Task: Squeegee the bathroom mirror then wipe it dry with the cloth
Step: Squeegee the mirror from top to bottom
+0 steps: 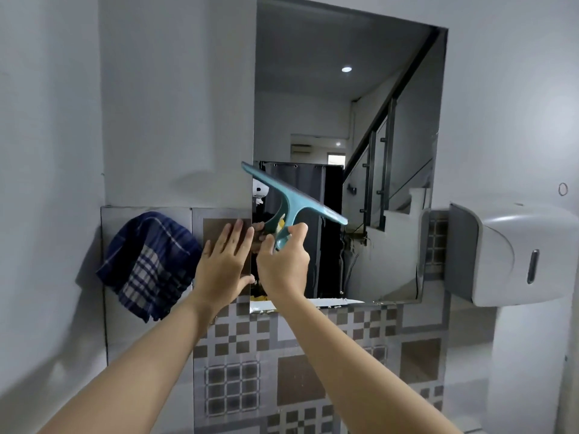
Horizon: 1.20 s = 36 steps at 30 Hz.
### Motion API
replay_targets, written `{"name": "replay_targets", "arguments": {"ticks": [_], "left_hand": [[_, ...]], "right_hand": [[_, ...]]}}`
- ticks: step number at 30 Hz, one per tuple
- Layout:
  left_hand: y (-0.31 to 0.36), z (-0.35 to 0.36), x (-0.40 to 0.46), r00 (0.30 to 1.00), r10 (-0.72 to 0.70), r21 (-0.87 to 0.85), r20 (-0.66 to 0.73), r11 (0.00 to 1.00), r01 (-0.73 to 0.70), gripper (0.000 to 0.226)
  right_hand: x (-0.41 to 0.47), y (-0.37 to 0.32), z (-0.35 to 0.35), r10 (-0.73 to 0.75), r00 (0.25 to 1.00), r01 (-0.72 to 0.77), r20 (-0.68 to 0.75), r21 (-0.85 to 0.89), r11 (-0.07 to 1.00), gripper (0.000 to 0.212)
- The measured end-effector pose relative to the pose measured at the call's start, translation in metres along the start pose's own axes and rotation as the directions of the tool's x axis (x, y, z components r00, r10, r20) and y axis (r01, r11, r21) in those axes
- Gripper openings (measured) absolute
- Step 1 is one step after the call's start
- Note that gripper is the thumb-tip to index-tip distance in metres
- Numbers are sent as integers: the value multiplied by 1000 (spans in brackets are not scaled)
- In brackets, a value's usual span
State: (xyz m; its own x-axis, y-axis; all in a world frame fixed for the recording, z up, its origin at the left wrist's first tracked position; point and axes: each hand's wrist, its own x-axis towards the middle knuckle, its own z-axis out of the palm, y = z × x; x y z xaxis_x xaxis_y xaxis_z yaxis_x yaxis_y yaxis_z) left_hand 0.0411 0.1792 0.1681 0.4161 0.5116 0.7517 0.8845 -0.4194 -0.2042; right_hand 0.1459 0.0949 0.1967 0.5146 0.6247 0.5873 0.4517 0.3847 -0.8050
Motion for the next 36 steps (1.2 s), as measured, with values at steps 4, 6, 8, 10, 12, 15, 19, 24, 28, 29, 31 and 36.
{"name": "replay_targets", "arguments": {"ticks": [4,6,8,10,12,15,19,24,28,29,31,36], "left_hand": [[-3,2,0,1000,-4,-38,2,999,4,109],[-4,5,-1,1000,-2,-61,6,998,3,107],[-5,8,-3,1000,0,-66,-3,998,-1,105],[-5,11,-4,1000,5,-62,-11,998,-6,102],[-6,14,-5,1000,7,-57,-18,998,-8,99],[-6,17,-7,999,11,-49,-36,999,-12,96],[-6,20,-10,999,8,-24,-46,1000,-9,92],[-3,24,-18,1000,18,-16,-22,1000,-18,100],[-2,27,-20,1000,23,-30,-7,999,-23,103],[-1,27,-20,1000,20,-34,-12,999,-20,104],[0,27,-20,1000,19,-34,-22,999,-20,104],[-1,31,-18,999,24,-28,-24,999,-25,106]], "right_hand": [[-1,24,-19,-148,989,147,9,-177,973,22],[4,36,-32,-227,974,222,11,-257,941,21],[11,47,-46,-278,960,268,19,-336,903,26],[18,55,-59,-319,948,302,25,-395,867,31],[26,60,-71,-364,931,344,36,-426,837,33],[35,66,-86,-409,911,388,58,-458,800,35],[48,75,-103,-466,880,445,87,-492,748,36],[66,86,-130,-524,841,507,135,-535,676,37],[82,99,-155,-557,813,543,172,-570,617,36],[85,102,-162,-556,813,543,176,-577,611,35],[91,109,-180,-542,820,534,183,-587,609,35],[98,133,-228,-475,871,445,129,-618,648,31]]}}
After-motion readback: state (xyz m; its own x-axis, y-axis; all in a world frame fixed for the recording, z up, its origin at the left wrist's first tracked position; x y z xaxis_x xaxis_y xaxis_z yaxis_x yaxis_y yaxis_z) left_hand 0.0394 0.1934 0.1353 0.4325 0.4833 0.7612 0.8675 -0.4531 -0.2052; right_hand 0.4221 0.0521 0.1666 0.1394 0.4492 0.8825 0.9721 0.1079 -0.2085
